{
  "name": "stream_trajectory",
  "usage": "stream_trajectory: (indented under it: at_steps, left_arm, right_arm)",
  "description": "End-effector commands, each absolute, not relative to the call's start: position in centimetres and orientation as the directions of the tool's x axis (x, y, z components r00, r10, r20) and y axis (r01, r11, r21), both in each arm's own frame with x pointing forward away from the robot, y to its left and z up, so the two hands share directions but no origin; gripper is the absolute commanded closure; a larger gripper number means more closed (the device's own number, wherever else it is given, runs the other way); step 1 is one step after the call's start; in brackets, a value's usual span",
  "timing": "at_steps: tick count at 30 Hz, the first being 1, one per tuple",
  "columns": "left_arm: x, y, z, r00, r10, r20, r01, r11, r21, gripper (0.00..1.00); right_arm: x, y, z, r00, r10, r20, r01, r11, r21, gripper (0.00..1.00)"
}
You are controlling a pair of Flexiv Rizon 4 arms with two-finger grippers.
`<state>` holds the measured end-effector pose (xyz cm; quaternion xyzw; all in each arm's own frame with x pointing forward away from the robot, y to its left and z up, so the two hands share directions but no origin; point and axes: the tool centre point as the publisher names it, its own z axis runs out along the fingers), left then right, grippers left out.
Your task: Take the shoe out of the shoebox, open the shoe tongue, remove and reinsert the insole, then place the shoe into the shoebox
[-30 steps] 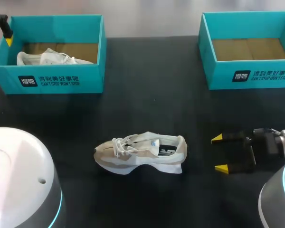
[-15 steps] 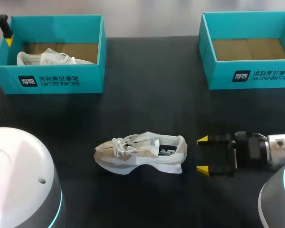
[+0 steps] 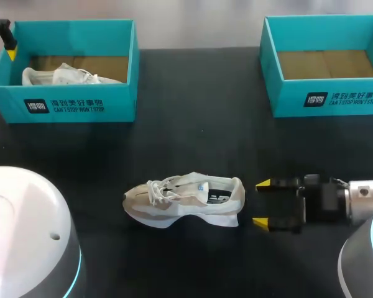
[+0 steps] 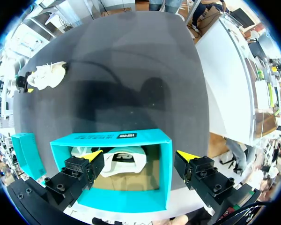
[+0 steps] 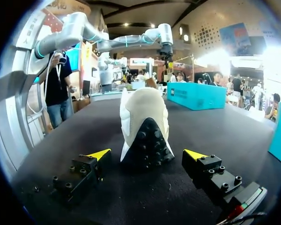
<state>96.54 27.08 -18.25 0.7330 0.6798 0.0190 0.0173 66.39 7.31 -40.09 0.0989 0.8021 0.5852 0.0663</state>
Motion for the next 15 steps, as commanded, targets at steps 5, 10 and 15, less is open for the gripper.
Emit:
stream_trajectory:
  at_steps: [5,10,15]
  left_arm:
    - [96.5,27.1,-18.2,0.076,0.997,0.006,0.996,-0.076,0.052,0.0]
    - [96.5,27.1,-18.2,0.076,0.997,0.006,0.996,-0.076,0.052,0.0]
    - [96.5,27.1,-18.2,0.076,0.997,0.006,0.996,-0.076,0.052,0.0]
  right_arm:
    - [66.1,9.3,-39.6,-0.954,0.3,0.022,0.12,0.31,0.943,0.0]
    - [66.3,9.9,-39.7,-0.949,0.314,0.035,0.137,0.31,0.941,0.0]
    - [66.9,10.5,-40.0,-0.944,0.325,0.054,0.159,0.306,0.939,0.0]
